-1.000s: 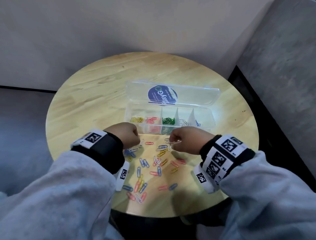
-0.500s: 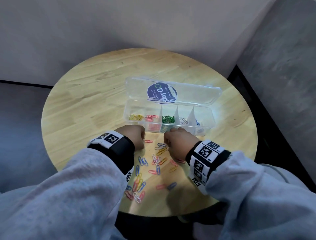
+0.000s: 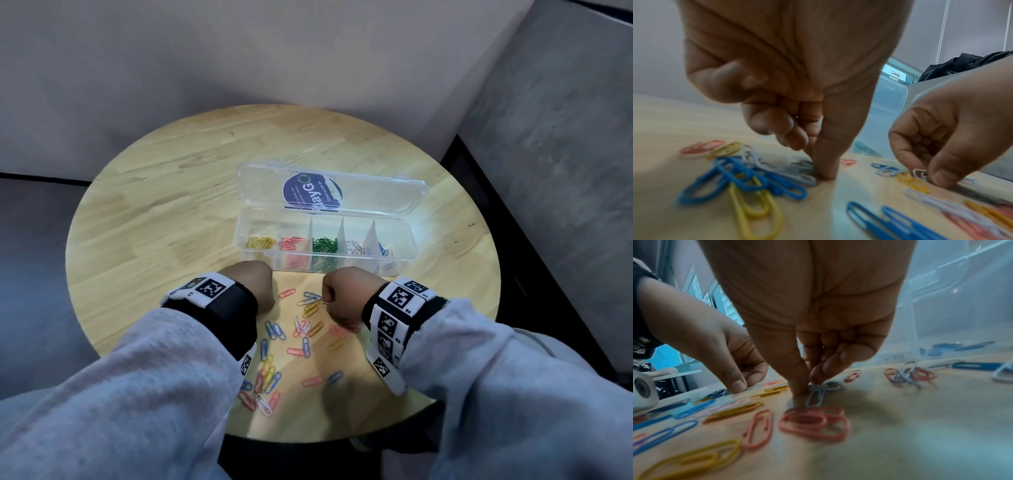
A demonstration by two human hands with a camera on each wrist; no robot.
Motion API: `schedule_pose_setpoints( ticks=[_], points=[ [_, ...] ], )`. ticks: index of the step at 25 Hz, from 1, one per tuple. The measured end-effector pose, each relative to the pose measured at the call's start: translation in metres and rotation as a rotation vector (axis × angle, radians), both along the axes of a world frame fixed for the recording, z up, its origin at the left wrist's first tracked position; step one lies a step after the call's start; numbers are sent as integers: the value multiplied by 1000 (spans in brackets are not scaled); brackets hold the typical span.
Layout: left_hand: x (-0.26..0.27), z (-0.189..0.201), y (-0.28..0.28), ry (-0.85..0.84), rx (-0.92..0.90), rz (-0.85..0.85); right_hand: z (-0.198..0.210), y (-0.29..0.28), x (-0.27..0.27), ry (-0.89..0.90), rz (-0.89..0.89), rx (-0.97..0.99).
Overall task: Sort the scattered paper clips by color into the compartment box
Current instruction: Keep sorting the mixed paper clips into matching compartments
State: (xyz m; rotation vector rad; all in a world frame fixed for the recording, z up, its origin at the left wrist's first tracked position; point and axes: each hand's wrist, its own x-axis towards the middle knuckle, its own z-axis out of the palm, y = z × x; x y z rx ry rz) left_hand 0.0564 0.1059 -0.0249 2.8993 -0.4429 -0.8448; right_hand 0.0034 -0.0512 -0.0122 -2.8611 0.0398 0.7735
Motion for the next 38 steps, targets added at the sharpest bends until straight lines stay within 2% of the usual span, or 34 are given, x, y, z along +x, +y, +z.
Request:
schedule_pose_setpoints(
  ticks=[5,8,12,15,17,20,21,23,25,26,28,30,34,38],
  points=[
    [-4,4,3,37,-51,34,8,4,-4,64,10,-6],
    [-5,18,6,112,-192,74,10,-2,-7,12,-99,82],
    [2,45,17,272,-566,187,20,-17,-2,-88,-317,402],
    [5,59,32,380,-848,393,28,-28,-4,57,-522,786],
    [6,62,39,411,-926,494,27,-32,-7,149,-613,952],
    [8,61,41,373,-853,553,20,-31,-10,234,-724,1085],
    [8,57,42,334,-773,558,18,-29,-10,256,-756,1118],
    [12,49,45,188,-474,462,16,-25,-11,274,-777,1157],
    [15,41,51,36,-138,284,15,-21,-9,230,-702,1057],
    [13,38,52,14,-57,245,14,-20,-8,186,-620,941],
    [9,33,47,20,-10,212,13,-19,-5,107,-427,670],
    [2,30,37,25,21,156,14,-15,-2,77,-304,490],
    [-4,17,24,-10,63,65,12,-4,1,0,-140,276],
    [-3,12,24,31,2,55,4,4,5,7,-108,209]
  ],
)
